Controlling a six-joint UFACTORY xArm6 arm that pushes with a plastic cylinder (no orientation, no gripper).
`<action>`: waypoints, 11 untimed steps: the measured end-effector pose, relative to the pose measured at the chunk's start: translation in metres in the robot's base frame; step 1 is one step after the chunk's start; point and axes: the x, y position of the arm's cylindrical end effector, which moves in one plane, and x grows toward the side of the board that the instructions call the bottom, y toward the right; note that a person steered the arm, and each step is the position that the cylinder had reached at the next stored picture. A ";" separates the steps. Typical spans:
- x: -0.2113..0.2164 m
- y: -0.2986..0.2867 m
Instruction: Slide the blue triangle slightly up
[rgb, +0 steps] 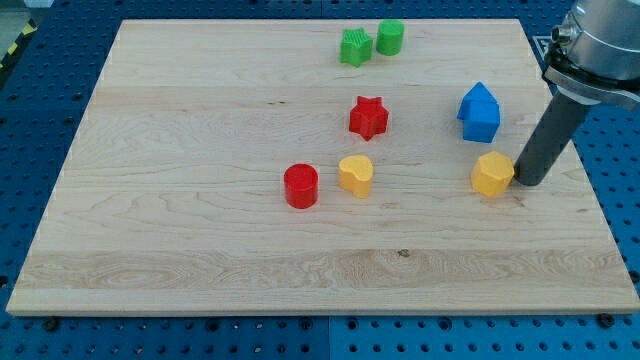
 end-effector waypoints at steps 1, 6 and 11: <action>-0.002 -0.020; -0.107 0.043; -0.107 -0.026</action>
